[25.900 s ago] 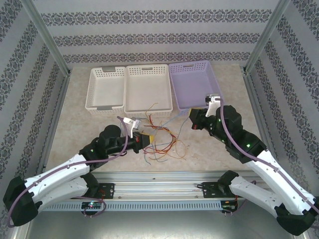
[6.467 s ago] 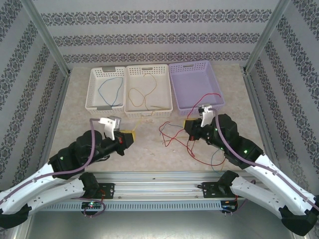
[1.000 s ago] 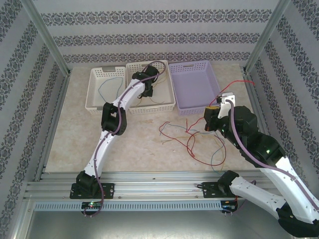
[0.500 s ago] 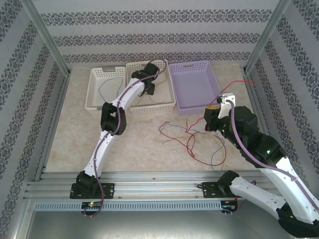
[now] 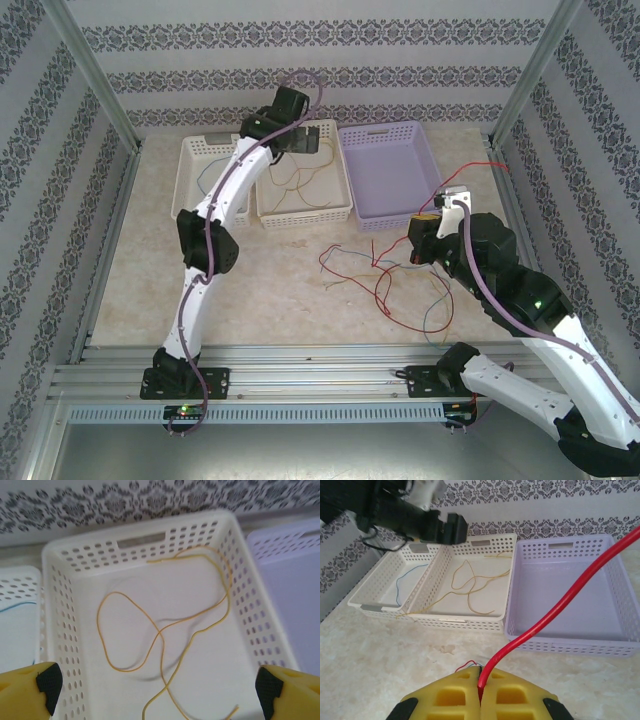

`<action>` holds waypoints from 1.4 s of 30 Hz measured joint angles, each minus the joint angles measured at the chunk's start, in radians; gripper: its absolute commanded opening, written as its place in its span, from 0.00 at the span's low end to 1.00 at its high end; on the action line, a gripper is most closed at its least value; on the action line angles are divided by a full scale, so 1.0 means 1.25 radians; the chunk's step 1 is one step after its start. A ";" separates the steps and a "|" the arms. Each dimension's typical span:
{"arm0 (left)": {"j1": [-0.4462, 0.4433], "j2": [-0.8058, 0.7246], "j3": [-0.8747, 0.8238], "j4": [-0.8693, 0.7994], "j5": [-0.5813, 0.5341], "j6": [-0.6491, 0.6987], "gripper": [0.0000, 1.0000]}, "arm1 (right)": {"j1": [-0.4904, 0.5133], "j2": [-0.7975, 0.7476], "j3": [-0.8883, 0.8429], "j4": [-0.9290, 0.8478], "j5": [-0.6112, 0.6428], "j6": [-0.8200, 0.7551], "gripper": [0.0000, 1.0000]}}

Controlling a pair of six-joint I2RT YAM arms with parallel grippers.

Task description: Untangle the cables

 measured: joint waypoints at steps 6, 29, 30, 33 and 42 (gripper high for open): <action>-0.003 -0.148 -0.121 0.016 0.019 -0.022 1.00 | -0.069 0.072 0.027 -0.005 -0.016 -0.010 0.00; -0.021 -0.993 -1.176 0.431 0.071 -0.089 1.00 | -0.388 0.770 0.419 0.023 -0.066 -0.008 0.00; -0.021 -1.010 -1.198 0.443 0.070 -0.090 1.00 | -0.390 0.806 0.448 0.022 -0.064 -0.009 0.00; -0.021 -1.050 -1.270 0.500 0.064 -0.094 1.00 | -0.397 0.924 0.541 0.006 -0.063 -0.010 0.00; -0.021 -1.048 -1.308 0.555 0.078 -0.109 1.00 | -0.391 1.168 0.785 -0.119 -0.068 -0.010 0.00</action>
